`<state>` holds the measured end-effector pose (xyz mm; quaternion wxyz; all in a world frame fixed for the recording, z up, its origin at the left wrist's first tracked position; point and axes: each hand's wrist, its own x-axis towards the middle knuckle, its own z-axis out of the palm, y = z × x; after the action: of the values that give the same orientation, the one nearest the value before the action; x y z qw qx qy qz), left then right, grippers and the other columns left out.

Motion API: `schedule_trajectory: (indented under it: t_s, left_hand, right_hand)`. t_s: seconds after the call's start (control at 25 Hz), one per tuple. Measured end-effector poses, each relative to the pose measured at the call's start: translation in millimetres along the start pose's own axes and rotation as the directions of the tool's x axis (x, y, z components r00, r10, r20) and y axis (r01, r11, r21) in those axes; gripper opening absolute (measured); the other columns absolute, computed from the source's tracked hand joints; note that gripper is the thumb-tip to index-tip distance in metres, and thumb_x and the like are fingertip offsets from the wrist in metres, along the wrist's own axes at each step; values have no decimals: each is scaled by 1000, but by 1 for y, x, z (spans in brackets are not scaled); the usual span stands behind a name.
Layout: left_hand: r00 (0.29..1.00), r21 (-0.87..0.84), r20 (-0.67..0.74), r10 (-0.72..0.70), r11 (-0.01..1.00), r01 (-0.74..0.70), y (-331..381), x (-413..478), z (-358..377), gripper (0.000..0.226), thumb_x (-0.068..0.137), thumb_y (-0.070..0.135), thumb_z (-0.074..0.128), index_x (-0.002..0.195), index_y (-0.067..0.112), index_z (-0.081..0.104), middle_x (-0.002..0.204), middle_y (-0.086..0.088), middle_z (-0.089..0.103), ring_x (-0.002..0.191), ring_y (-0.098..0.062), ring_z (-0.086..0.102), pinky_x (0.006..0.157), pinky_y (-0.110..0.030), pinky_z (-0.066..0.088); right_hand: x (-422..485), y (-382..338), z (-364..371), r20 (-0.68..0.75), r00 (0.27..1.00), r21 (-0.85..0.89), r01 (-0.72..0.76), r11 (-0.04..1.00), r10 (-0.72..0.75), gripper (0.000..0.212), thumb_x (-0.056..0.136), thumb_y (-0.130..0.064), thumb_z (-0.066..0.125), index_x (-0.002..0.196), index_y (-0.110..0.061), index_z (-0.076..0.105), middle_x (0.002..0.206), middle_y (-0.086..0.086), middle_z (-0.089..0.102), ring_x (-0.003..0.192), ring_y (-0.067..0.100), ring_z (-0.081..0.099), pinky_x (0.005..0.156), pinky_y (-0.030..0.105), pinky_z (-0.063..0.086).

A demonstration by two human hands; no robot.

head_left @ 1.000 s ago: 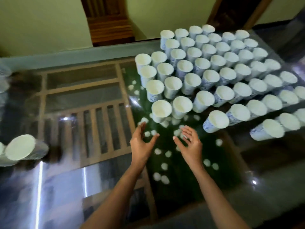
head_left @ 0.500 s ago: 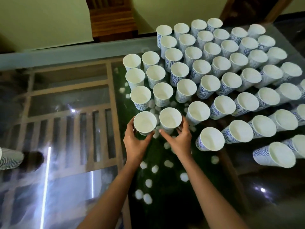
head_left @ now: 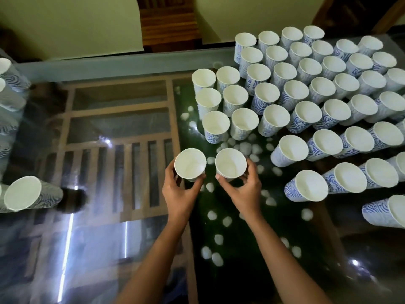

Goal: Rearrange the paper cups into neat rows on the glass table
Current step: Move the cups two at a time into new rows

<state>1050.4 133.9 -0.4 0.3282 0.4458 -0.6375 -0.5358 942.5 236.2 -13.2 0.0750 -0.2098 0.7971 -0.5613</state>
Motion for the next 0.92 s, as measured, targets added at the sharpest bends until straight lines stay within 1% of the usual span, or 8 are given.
schedule_trajectory:
  t_s: [0.08,0.24,0.48,0.56,0.64,0.8,0.84,0.92]
  left_hand:
    - [999,-23,-38,13,1000,-14,2,5,-30,69,63,18,83,119,30,45,116,14,54,105,6,53,88,-13,46]
    - [993,-44,-85,78,996,-82,9,29,-102,67,64,13,82,120,24,47,115,16,56,105,3,55,89,-14,46]
    - [970,9,-139,198,980,-198,21,91,-246,67,62,20,83,115,33,45,113,17,56,105,-5,58,88,-14,47]
    - [968,20,-148,202,979,-201,18,116,-295,66,61,20,83,115,26,47,112,11,59,102,-4,59,87,-15,47]
    - [971,44,-144,188,982,-184,11,142,-334,65,61,14,84,115,21,49,109,7,60,98,-1,59,84,-9,45]
    - [989,95,-117,91,992,-80,-8,183,-382,64,60,14,84,114,20,48,102,16,58,92,-2,58,75,0,41]
    - [992,124,-103,75,990,-62,-13,189,-387,66,60,15,84,115,21,47,105,12,59,95,-6,58,77,-1,42]
    - [997,185,-65,47,982,-34,-23,200,-392,71,60,19,83,120,20,45,114,3,59,102,-13,57,86,-16,47]
  right_hand:
    - [-14,-15,23,50,998,-6,34,999,-34,72,62,-34,83,120,-6,51,119,7,59,110,19,55,84,44,54]
    - [-37,-59,83,113,990,39,79,996,-83,71,60,-43,80,117,-11,52,113,1,60,105,16,58,82,43,55]
    - [-64,-137,202,240,952,108,167,980,-189,70,60,-46,80,120,-28,49,116,-11,57,108,4,55,85,27,53]
    - [-72,-161,246,269,940,131,182,974,-212,69,60,-41,82,119,-33,46,116,-12,55,107,3,53,83,17,51]
    - [-74,-180,284,299,926,149,195,969,-232,69,61,-36,83,118,-31,45,113,-16,53,106,0,51,82,12,49]
    - [-69,-192,335,366,899,141,200,970,-239,68,61,-27,84,116,-31,45,112,-29,47,104,-12,48,81,4,44]
    - [-66,-191,342,382,896,128,190,973,-225,68,61,-26,85,115,-33,44,111,-31,46,104,-13,48,80,4,44]
    - [-59,-186,355,421,885,100,170,980,-197,69,61,-26,85,115,-36,43,110,-29,48,105,-9,49,82,10,44]
